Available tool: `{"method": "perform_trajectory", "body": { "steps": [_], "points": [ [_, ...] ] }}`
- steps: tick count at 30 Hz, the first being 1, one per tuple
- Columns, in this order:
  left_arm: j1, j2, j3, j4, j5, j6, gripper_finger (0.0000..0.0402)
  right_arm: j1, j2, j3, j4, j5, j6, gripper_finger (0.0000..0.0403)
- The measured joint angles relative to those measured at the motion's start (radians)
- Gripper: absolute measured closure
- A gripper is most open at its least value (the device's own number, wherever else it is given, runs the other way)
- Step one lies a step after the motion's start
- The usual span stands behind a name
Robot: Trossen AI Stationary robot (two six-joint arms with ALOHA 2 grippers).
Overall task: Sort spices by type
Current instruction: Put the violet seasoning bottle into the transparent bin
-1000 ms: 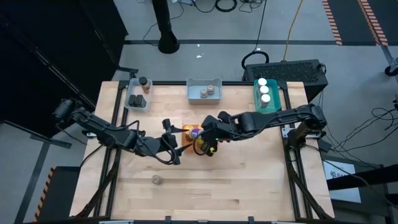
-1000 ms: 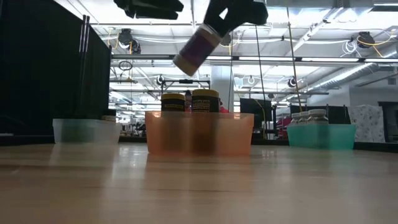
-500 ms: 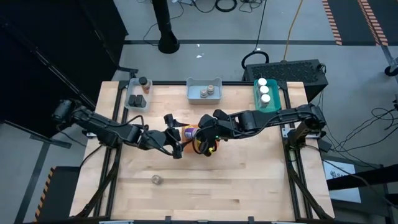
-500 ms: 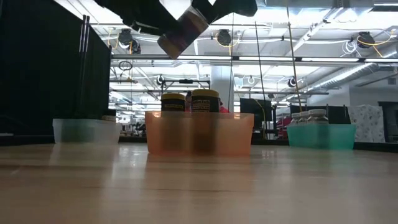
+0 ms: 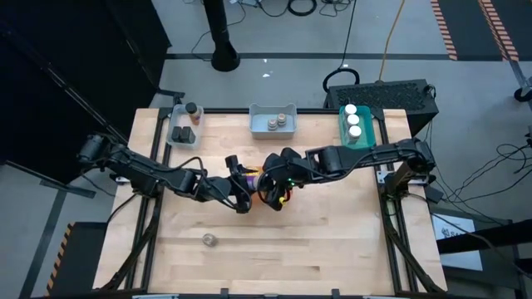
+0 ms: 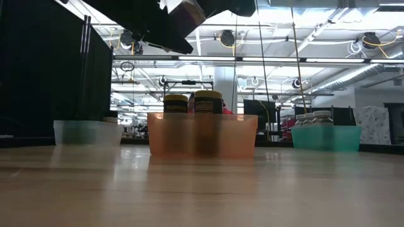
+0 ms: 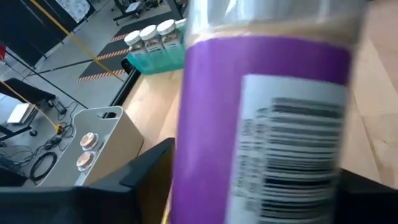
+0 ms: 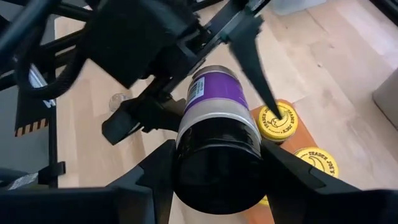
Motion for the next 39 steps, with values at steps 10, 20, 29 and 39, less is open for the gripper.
{"method": "perform_trajectory", "body": {
  "steps": [10, 20, 29, 39],
  "points": [
    [0.000, 0.000, 0.000, -0.001, -0.002, 0.002, 0.0214, -0.004, 0.000, 0.000, -0.016, -0.002, -0.024, 0.0231],
    [-0.001, 0.000, 0.000, 0.002, -0.010, 0.004, 0.0214, -0.004, 0.000, 0.000, -0.017, 0.001, -0.052, 0.0231],
    [-0.041, -0.003, -0.002, 0.117, -0.056, 0.082, 0.0214, -0.001, -0.034, 0.000, -0.010, 0.003, -0.171, 0.0083],
    [-0.096, -0.009, -0.118, 0.509, -0.024, 0.187, 0.0217, 0.104, -0.171, -0.005, -0.010, 0.201, -0.312, 0.0036]
  ]
}}
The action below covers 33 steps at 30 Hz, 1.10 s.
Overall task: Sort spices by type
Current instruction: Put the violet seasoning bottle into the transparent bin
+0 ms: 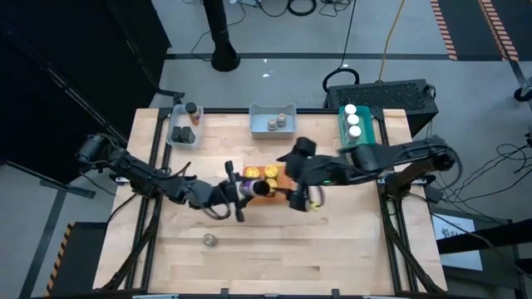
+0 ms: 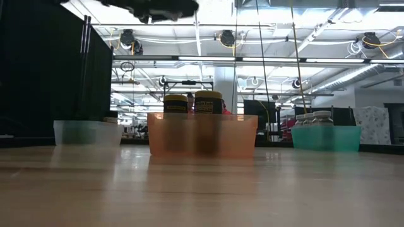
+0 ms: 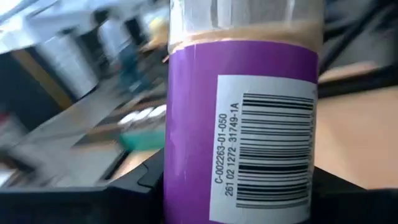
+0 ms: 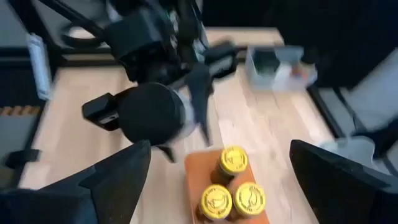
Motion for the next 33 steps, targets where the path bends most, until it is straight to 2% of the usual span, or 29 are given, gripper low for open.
{"method": "perform_trajectory", "body": {
  "steps": [4, 8, 11, 13, 17, 19, 24, 33],
  "points": [
    [-0.023, -0.002, -0.058, 0.197, 0.154, 0.038, 0.0217, 0.073, -0.062, -0.087, 0.119, 0.043, -0.083, 0.0041],
    [-0.045, -0.004, -0.075, 0.331, 0.336, 0.095, 0.0217, 0.110, -0.092, -0.268, 0.393, 0.039, -0.198, 0.0042],
    [-0.044, -0.004, -0.075, 0.343, 0.392, 0.103, 0.0217, 0.137, -0.098, -0.419, 0.713, 0.044, -0.347, 0.0042],
    [-0.040, -0.004, -0.076, 0.342, 0.422, 0.102, 0.0217, 0.145, -0.077, -0.500, 0.922, 0.012, -0.437, 0.0042],
    [-0.022, -0.004, -0.076, 0.336, 0.427, 0.083, 0.0217, 0.138, -0.037, -0.600, 1.202, -0.068, -0.527, 0.0042],
    [-0.014, -0.004, -0.076, 0.337, 0.420, 0.075, 0.0217, 0.129, -0.026, -0.607, 1.272, -0.095, -0.537, 0.0042],
    [0.005, -0.004, -0.075, 0.337, 0.422, 0.068, 0.0217, 0.095, 0.014, -0.607, 1.317, -0.150, -0.537, 0.0048],
    [0.017, -0.004, -0.075, 0.336, 0.401, 0.067, 0.0199, 0.043, 0.063, -0.607, 1.410, -0.176, -0.535, 0.0132]
  ]
}}
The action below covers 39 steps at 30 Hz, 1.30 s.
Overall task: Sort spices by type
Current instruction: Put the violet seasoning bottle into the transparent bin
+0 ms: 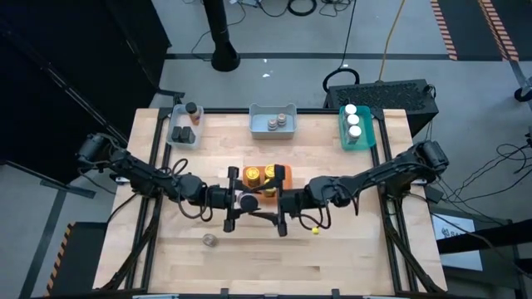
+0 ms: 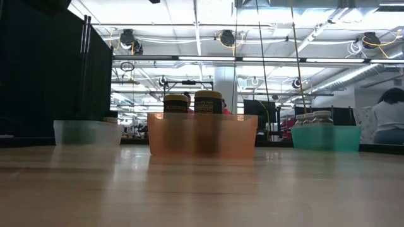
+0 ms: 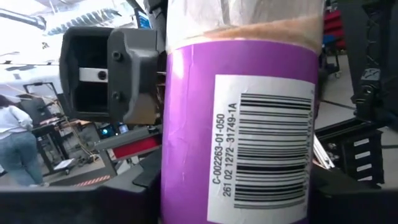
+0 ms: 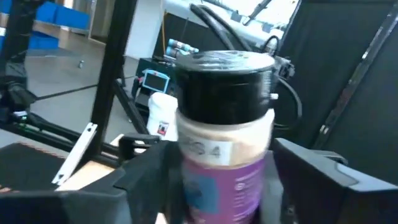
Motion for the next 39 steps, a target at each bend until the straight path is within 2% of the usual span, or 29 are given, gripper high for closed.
{"method": "perform_trajectory", "body": {
  "steps": [6, 10, 13, 20, 32, 35, 39],
  "points": [
    [0.006, 0.000, 0.000, 0.000, -0.033, 0.001, 0.0196, -0.012, 0.000, 0.000, 0.005, -0.028, 0.008, 0.0194],
    [0.013, 0.000, 0.000, 0.001, -0.036, 0.001, 0.0196, -0.020, 0.013, 0.004, 0.023, -0.040, 0.009, 0.0211],
    [0.013, 0.000, 0.001, -0.003, -0.037, 0.001, 0.0195, -0.026, 0.037, 0.026, 0.021, -0.044, 0.019, 0.0207],
    [0.015, 0.002, 0.001, -0.012, -0.051, -0.018, 0.0195, -0.039, 0.062, 0.054, -0.008, -0.047, 0.011, 0.0166],
    [0.015, 0.002, 0.001, -0.036, -0.098, -0.026, 0.0194, -0.055, 0.062, 0.054, -0.056, -0.042, 0.034, 0.0176],
    [0.015, 0.002, 0.001, -0.034, -0.110, -0.027, 0.0194, -0.055, 0.062, 0.054, -0.055, -0.037, 0.022, 0.0206],
    [0.012, 0.000, 0.001, -0.042, -0.157, -0.053, 0.0194, -0.055, 0.062, 0.053, -0.057, -0.030, 0.000, 0.0276]
  ]
}}
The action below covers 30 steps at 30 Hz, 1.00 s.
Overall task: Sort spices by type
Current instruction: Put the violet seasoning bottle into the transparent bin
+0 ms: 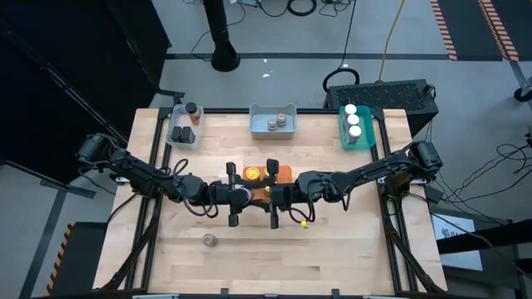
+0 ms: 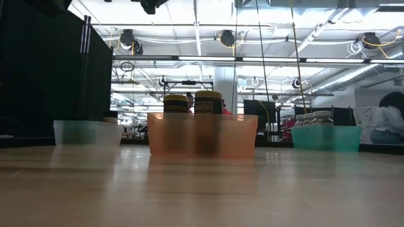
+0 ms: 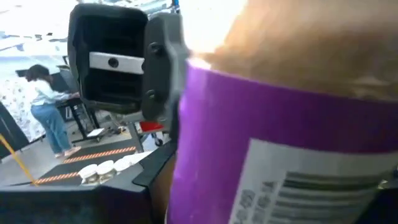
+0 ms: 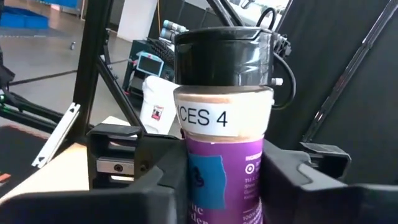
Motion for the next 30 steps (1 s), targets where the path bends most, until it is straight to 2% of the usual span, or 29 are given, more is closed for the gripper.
{"method": "perform_trajectory", "body": {
  "steps": [1, 4, 7, 11, 16, 22, 26, 30],
  "points": [
    [-0.002, 0.000, 0.000, -0.006, -0.004, 0.000, 0.0194, 0.000, 0.000, 0.000, -0.003, 0.000, -0.004, 0.0290],
    [-0.014, 0.000, 0.000, -0.022, -0.021, 0.000, 0.0194, 0.000, -0.002, 0.000, -0.016, -0.009, -0.008, 0.0293],
    [-0.035, -0.002, 0.003, -0.044, -0.120, 0.000, 0.0183, 0.001, -0.022, -0.001, -0.059, 0.004, -0.010, 0.0293],
    [-0.071, -0.039, 0.004, -0.172, -0.302, 0.000, 0.0136, 0.020, -0.071, -0.001, -0.155, 0.118, -0.026, 0.0293],
    [-0.097, -0.106, 0.002, -0.305, -0.428, -0.003, 0.0089, 0.058, -0.125, -0.001, -0.320, 0.291, -0.024, 0.0284],
    [-0.111, -0.178, 0.002, -0.279, -0.395, 0.019, 0.0084, 0.087, -0.134, -0.001, -0.480, 0.501, -0.023, 0.0286],
    [-0.080, -0.192, 0.013, -0.240, -0.264, 0.041, 0.0084, 0.087, -0.135, -0.001, -0.481, 0.507, -0.022, 0.0285],
    [-0.044, -0.191, 0.021, -0.243, -0.241, 0.040, 0.0084, 0.085, -0.136, -0.001, -0.474, 0.517, -0.026, 0.0284]
  ]
}}
